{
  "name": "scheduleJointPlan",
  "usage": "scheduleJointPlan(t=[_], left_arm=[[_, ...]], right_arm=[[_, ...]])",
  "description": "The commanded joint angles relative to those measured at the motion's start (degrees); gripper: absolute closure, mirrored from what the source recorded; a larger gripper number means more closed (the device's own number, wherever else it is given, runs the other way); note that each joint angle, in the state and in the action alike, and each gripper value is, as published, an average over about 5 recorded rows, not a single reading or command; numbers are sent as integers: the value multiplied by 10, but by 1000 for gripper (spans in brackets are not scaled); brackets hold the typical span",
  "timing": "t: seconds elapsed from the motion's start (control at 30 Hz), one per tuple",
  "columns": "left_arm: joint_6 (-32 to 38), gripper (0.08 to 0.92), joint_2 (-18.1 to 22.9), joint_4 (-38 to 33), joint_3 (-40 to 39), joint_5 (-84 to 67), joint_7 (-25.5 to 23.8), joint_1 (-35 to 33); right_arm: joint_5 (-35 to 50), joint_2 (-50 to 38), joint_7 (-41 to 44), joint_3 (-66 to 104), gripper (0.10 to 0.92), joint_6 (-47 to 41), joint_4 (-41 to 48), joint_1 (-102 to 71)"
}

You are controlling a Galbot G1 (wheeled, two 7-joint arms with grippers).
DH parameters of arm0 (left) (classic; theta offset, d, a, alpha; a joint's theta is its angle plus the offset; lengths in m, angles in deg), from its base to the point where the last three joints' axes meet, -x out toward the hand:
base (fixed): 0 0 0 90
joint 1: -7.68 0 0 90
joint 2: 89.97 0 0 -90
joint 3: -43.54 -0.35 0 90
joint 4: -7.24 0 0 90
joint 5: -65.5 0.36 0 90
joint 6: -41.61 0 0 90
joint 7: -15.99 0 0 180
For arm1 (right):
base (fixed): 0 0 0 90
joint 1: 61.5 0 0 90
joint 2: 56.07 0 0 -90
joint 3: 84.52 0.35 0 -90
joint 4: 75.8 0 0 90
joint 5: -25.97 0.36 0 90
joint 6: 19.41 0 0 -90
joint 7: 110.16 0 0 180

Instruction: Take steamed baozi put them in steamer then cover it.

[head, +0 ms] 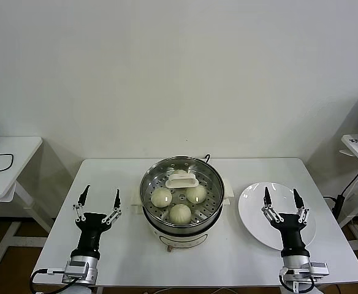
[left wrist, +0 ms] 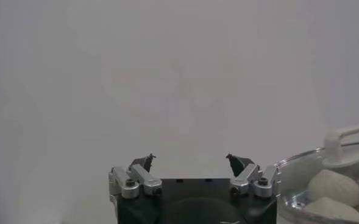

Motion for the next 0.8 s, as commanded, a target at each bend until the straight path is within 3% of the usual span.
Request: scheduleJointPlan(t=[0.03, 0.8], left_arm=[[9, 177, 1, 8, 4, -17, -4, -3], [3, 177, -2, 10, -9, -13, -10, -2]], right_arm=[[3, 4, 0, 1, 203, -3, -7, -3], [-10, 5, 1, 4, 203, -4, -14, -13]])
